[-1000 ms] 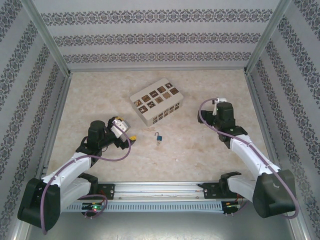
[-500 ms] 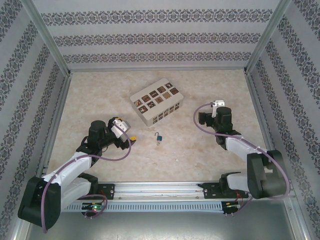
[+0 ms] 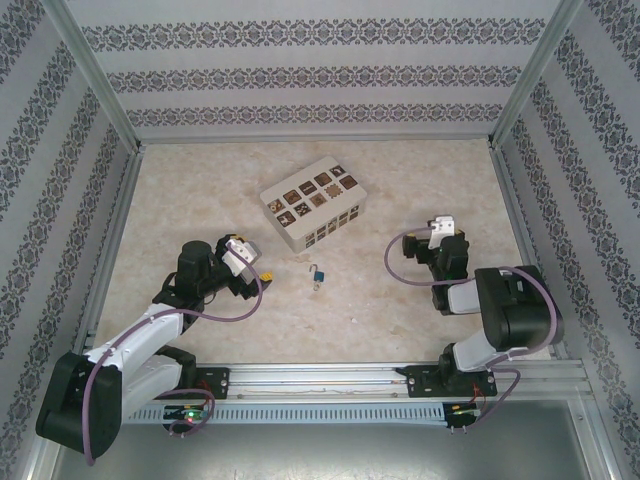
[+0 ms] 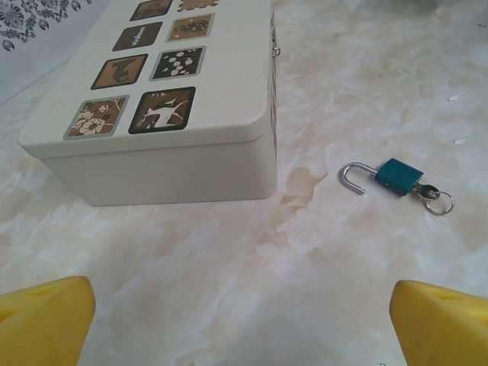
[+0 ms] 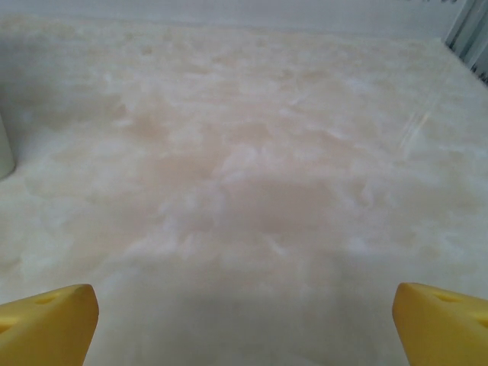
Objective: Unlock a padlock with a key
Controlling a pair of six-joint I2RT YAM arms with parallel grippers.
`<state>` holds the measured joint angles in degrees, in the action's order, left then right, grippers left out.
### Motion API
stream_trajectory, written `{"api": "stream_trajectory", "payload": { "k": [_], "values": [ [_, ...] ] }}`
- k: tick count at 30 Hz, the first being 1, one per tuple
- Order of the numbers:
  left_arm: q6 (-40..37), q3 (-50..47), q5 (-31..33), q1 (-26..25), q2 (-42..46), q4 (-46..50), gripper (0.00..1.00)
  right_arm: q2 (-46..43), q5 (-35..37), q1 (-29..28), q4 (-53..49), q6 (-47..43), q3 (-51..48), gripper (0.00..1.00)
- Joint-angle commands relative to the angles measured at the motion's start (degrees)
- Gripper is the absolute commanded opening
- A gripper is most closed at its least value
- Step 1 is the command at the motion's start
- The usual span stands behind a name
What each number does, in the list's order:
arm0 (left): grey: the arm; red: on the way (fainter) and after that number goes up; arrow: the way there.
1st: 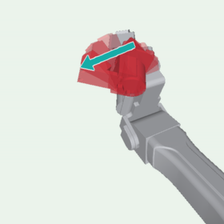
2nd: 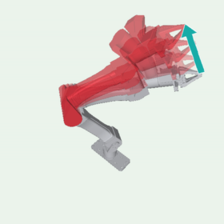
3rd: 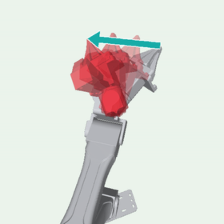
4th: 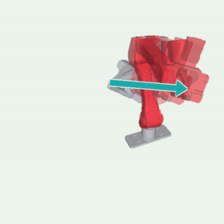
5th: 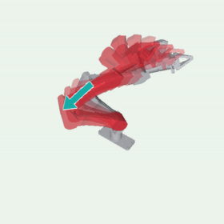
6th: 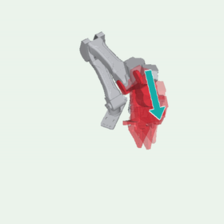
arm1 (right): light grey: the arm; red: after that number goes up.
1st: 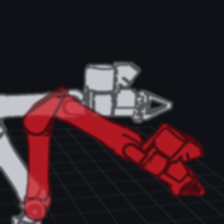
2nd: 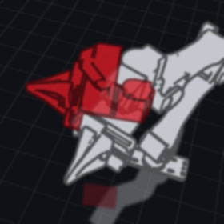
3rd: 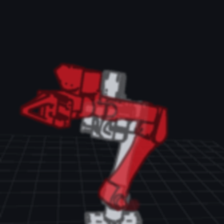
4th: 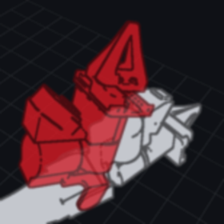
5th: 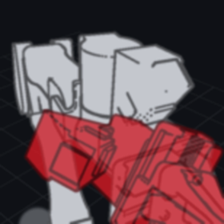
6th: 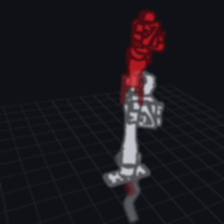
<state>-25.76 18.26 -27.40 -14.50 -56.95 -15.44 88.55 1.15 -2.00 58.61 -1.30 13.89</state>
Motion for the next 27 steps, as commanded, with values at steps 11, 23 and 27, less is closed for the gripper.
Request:
{"api": "stream_trajectory", "payload": {
  "k": [11,23,27],
  "values": [
    [1.32,1.4,7.04,0.18,0.53,-1.08,0.99,-0.84,0.57,1.6,-4.38,3.61,7.64,0.98],
    [19.4,8.97,29.04,0.46,-0.77,9.06,0.99,-0.75,0.53,1.58,-4.21,3.66,7.64,0.98],
    [22.42,9.88,35.11,0.67,-2.75,11.82,0.99,-0.75,0.53,1.56,-4.19,3.68,7.64,0.98]
  ]
}}
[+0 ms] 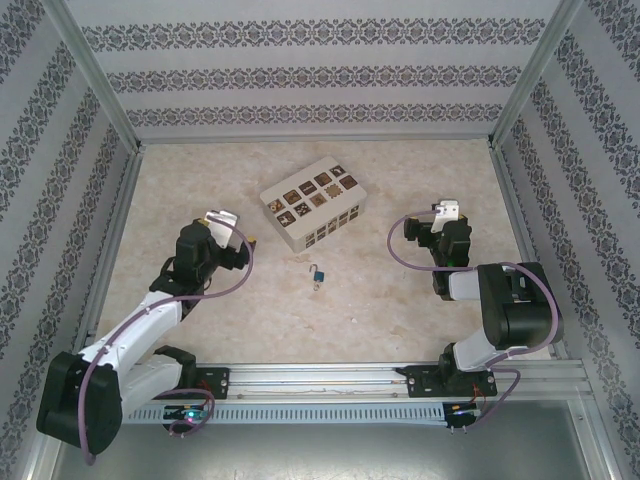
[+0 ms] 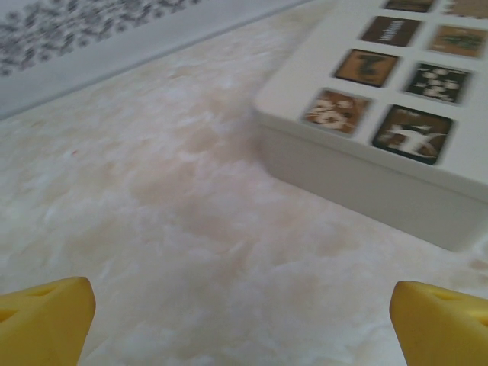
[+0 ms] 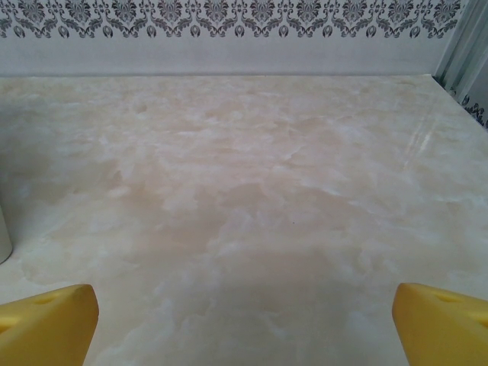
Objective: Unlock a padlock with a key
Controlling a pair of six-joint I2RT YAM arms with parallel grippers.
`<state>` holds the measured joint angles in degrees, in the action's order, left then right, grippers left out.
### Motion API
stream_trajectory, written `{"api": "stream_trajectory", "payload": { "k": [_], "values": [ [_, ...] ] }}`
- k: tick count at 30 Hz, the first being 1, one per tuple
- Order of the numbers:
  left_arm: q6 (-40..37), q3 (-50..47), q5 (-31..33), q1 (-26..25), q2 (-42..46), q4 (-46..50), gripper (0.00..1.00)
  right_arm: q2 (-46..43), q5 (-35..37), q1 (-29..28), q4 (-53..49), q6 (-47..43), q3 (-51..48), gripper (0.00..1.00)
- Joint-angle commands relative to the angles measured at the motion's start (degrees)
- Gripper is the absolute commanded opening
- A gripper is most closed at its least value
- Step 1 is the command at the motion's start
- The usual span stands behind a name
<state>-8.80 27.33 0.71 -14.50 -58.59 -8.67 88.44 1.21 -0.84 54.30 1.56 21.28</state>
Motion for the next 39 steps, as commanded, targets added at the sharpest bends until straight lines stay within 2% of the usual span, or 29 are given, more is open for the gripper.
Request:
{"api": "stream_trajectory", "payload": {
  "k": [1,9,16,18,23,30,39],
  "values": [
    [5.84,0.63,7.55,0.63,-1.63,4.52,0.99,-0.62,0.45,0.4,0.11,0.83,0.26,0.98],
    [6.91,-2.63,11.33,0.97,-7.2,-6.86,0.99,-0.64,0.37,0.44,0.1,0.86,0.26,0.98],
    [6.25,-4.58,10.11,1.23,-15.32,-19.42,0.99,-0.64,0.41,0.42,0.14,0.85,0.18,0.98],
    [5.52,-3.43,9.42,1.24,-17.1,-19.65,0.99,-0.64,0.41,0.41,0.1,0.81,0.21,0.98],
    [3.29,-4.0,7.62,1.32,-21.61,-30.48,0.99,-0.64,0.42,0.49,0.1,0.81,0.19,0.98],
    [2.72,0.31,6.68,1.42,-24.74,-25.78,0.99,-0.59,0.31,0.49,0.1,0.82,0.25,0.98],
    [2.38,-4.52,4.7,1.44,-21.3,-31.53,0.99,-0.63,0.29,0.49,0.1,0.81,0.26,0.98]
  ]
}}
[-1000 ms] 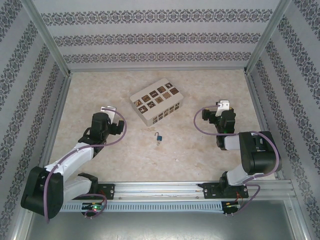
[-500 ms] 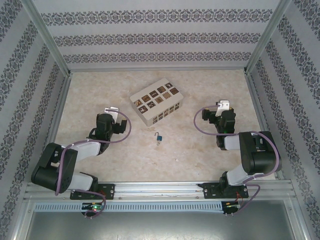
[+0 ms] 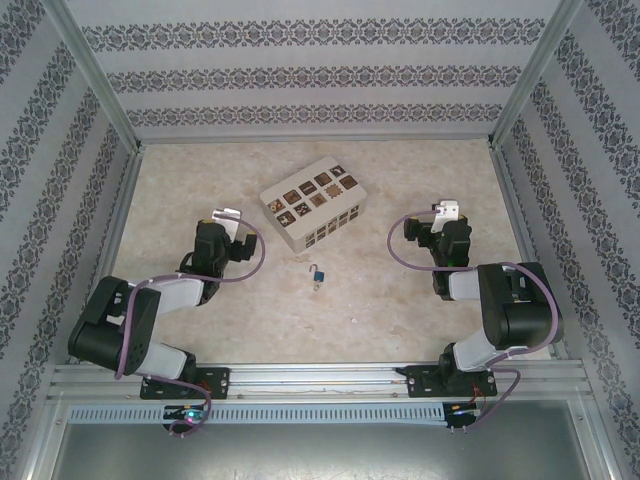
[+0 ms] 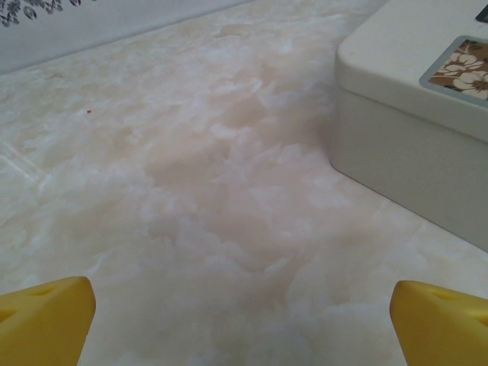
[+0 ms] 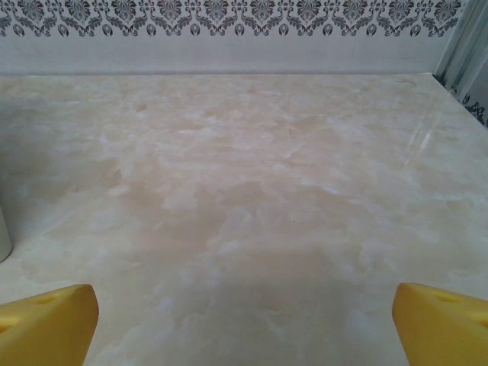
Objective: Unlock a padlock with a key
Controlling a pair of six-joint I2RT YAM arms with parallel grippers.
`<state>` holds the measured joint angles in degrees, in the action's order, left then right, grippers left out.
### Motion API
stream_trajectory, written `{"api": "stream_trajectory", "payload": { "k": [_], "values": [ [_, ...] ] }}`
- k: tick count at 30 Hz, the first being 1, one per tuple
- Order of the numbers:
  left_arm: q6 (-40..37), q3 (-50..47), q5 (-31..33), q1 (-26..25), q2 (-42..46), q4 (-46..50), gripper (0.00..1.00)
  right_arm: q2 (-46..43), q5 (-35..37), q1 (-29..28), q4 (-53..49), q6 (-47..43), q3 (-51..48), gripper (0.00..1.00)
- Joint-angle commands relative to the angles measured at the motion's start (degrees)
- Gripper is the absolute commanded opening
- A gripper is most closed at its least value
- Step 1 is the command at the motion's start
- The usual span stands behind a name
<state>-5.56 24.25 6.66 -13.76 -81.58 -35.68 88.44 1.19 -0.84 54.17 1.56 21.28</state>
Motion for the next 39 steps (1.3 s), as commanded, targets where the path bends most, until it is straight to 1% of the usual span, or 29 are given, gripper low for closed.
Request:
{"api": "stream_trajectory", "payload": {
  "k": [1,6,8,10,12,15,16,18,22,24,26,27,29,31,33,34,36,39],
  "values": [
    [-0.85,-1.72,-1.08,0.75,1.89,-4.82,0.99,-0.64,0.39,0.51,0.23,0.83,0.26,0.98],
    [-0.51,-1.52,-0.86,0.92,1.78,-4.63,0.99,-0.63,0.36,0.49,0.23,0.81,0.26,0.98],
    [-2.52,-1.54,-0.12,1.07,1.3,-4.85,0.99,-0.58,0.39,0.5,0.23,0.82,0.26,0.98],
    [-5.25,-3.47,2.07,1.12,-0.34,-11.8,0.99,-0.64,0.31,0.49,0.23,0.81,0.26,0.98],
    [-5.94,-4.36,3.56,1.6,-1.95,-16.81,0.99,-0.63,0.33,0.49,0.23,0.81,0.26,0.98],
    [-5.41,-4.2,1.92,2.83,-3.96,-18.18,0.99,-0.64,0.3,0.49,0.23,0.81,0.26,0.98],
    [-4.96,-4.12,2.14,3.08,-3.92,-18.33,0.99,-0.64,0.39,0.49,0.23,0.81,0.26,0.98],
    [-3.79,-4.87,0.52,4.21,-3.41,-18.58,0.99,-0.64,0.33,0.49,0.23,0.81,0.26,0.98],
    [-0.68,-9.31,-1.46,7.04,-4.76,-27.91,0.99,-0.64,0.3,0.49,0.23,0.81,0.26,0.98],
    [0.03,-11.44,-2.1,7.95,-8.49,-35.46,0.99,-0.64,0.37,0.49,0.23,0.84,0.26,0.98],
    [-0.58,-12.77,-1.67,8.04,-14.11,-45.5,0.99,-0.64,0.33,0.5,0.23,0.81,0.26,0.98],
    [0.13,-13.16,-1.07,8.05,-13.5,-45.4,0.99,-0.59,0.33,0.49,0.23,0.81,0.26,0.98],
    [1.43,-11.96,-0.48,8.5,-11.07,-39.23,0.99,-0.64,0.32,0.5,0.23,0.81,0.25,0.98],
    [1.45,-9.16,-0.11,8.92,-11.43,-35.51,0.99,-0.64,0.32,0.49,0.23,0.82,0.26,0.98],
    [3.32,-4.84,0.18,9.75,-9.8,-24.68,0.99,-0.62,0.32,0.49,0.15,0.81,0.26,0.98],
    [4.39,-3.04,-1.79,11.13,-9.87,-21.12,0.99,-0.64,0.39,0.49,0.22,0.82,0.26,0.98],
    [6.7,-2.37,-5.24,13.87,-9.59,-19.13,0.99,-0.6,0.37,0.49,0.15,0.81,0.26,0.98],
    [6.62,-2.67,-5.16,13.93,-9.67,-19.89,0.99,-0.73,0.31,0.49,0.28,0.77,0.17,0.99]
  ]
}}
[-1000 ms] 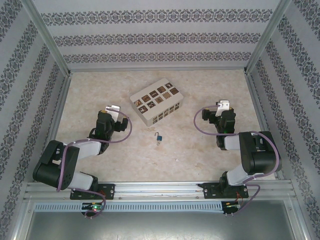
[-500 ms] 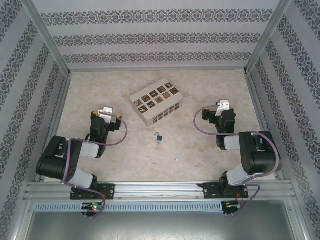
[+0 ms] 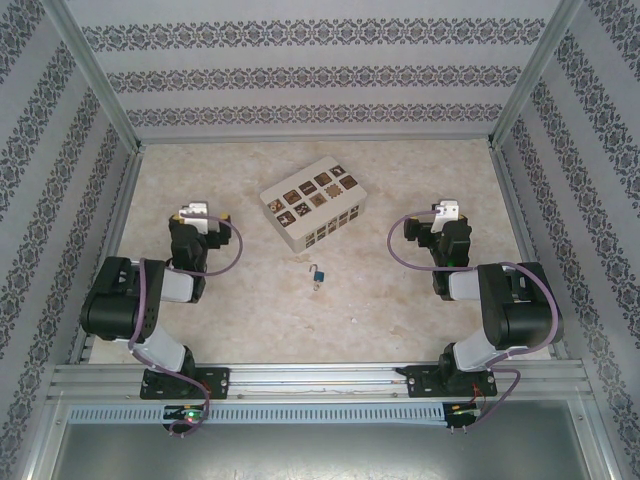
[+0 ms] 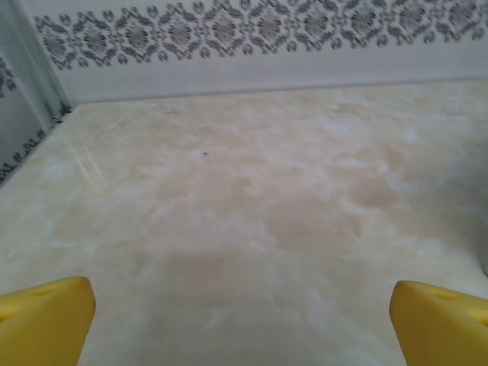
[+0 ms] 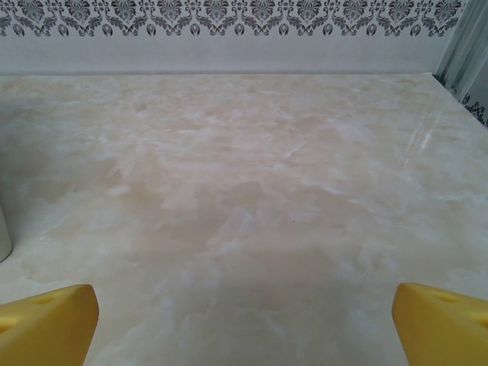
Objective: Unlock a padlock with a key
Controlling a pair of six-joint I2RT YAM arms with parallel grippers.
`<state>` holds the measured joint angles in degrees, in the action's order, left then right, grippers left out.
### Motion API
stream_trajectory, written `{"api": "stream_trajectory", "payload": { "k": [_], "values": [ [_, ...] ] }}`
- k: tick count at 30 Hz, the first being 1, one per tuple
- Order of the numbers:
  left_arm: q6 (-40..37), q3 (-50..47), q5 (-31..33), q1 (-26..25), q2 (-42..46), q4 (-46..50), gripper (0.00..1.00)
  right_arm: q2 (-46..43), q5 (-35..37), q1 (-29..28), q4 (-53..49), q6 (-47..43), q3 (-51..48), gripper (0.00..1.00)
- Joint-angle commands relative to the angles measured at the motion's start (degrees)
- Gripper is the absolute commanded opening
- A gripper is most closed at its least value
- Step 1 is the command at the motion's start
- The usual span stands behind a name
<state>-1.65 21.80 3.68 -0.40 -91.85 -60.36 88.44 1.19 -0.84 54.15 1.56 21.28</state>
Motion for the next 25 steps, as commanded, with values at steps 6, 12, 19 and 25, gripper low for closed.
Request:
{"api": "stream_trajectory", "payload": {
  "k": [6,12,19,25],
  "values": [
    [2.62,-0.27,-1.91,0.6,0.45,4.49,0.99,-0.69,0.5,0.34,0.25,0.55,0.17,0.98],
    [2.7,-0.76,-1.31,0.58,0.44,3.51,0.99,-0.73,0.63,0.31,0.25,0.66,0.17,0.98],
    [2.68,-0.36,-1.58,0.56,0.45,4.29,0.99,-0.64,0.74,0.23,-0.09,0.46,0.41,0.98],
    [2.63,-0.36,-1.57,0.51,0.45,4.35,0.99,-0.72,0.89,0.14,0.0,0.46,0.26,0.98]
  ]
}}
